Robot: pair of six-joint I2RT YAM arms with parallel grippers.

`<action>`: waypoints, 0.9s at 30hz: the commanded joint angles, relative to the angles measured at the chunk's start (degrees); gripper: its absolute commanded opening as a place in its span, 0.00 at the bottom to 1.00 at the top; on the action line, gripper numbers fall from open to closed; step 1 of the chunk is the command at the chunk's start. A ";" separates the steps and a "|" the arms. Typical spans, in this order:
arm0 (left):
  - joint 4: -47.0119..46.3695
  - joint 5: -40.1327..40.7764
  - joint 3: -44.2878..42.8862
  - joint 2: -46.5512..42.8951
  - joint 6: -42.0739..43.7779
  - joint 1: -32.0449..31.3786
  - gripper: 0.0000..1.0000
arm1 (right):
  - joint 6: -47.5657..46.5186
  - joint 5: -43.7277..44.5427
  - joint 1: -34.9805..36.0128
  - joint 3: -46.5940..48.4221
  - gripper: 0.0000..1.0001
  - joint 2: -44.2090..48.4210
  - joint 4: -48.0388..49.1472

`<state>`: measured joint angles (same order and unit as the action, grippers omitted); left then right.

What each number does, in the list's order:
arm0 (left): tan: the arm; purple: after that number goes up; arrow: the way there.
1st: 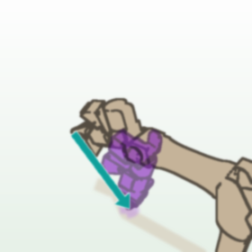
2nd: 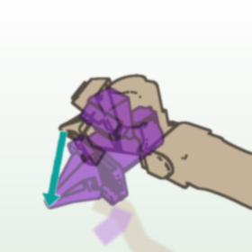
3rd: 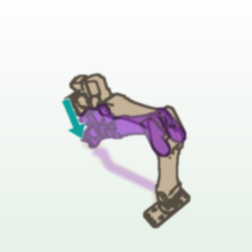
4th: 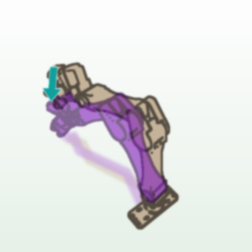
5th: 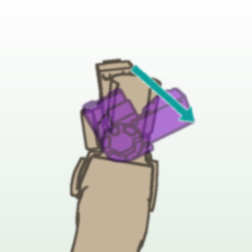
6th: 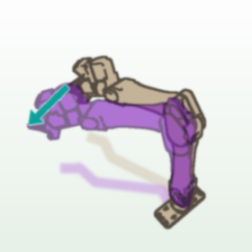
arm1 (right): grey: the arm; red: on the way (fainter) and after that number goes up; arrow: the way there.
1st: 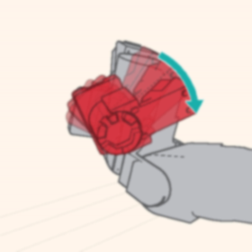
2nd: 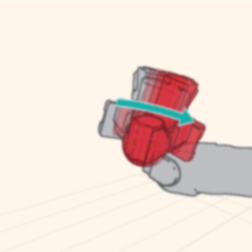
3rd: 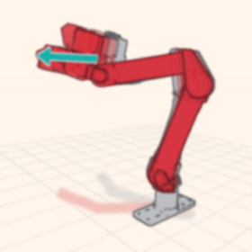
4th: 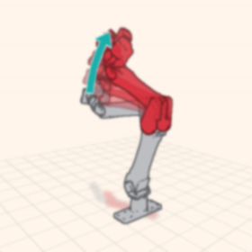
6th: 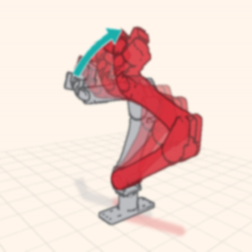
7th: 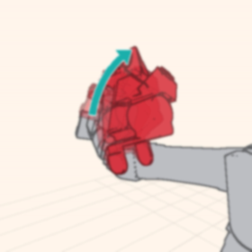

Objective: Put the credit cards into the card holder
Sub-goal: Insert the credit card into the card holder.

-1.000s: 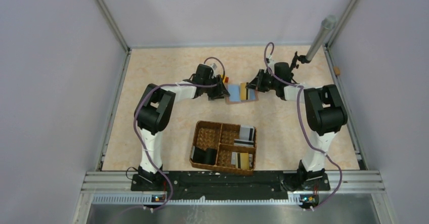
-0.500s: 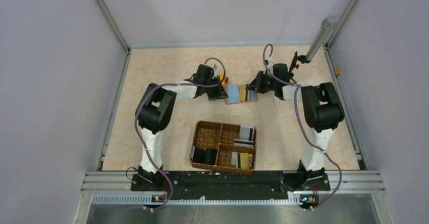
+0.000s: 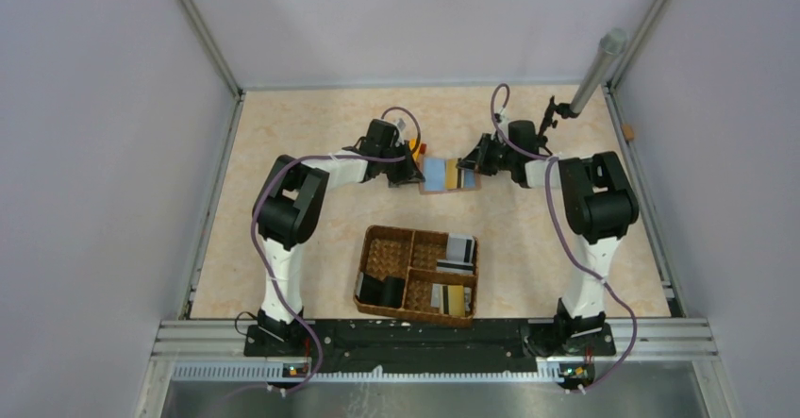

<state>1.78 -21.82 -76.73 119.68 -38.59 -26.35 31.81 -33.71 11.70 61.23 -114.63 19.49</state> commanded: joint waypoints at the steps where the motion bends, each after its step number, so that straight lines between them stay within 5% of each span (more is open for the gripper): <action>1: 0.13 -0.41 -1.85 1.44 0.89 -0.11 0.13 | 0.70 0.43 -0.53 0.82 0.00 -1.83 3.02; 27: -0.44 -1.29 -2.02 1.26 0.45 -0.12 0.08 | 3.50 -0.91 1.31 -0.63 0.00 -3.91 6.42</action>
<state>1.78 -22.24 -77.06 120.29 -38.59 -26.28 35.83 -34.81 12.08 61.17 -116.90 24.34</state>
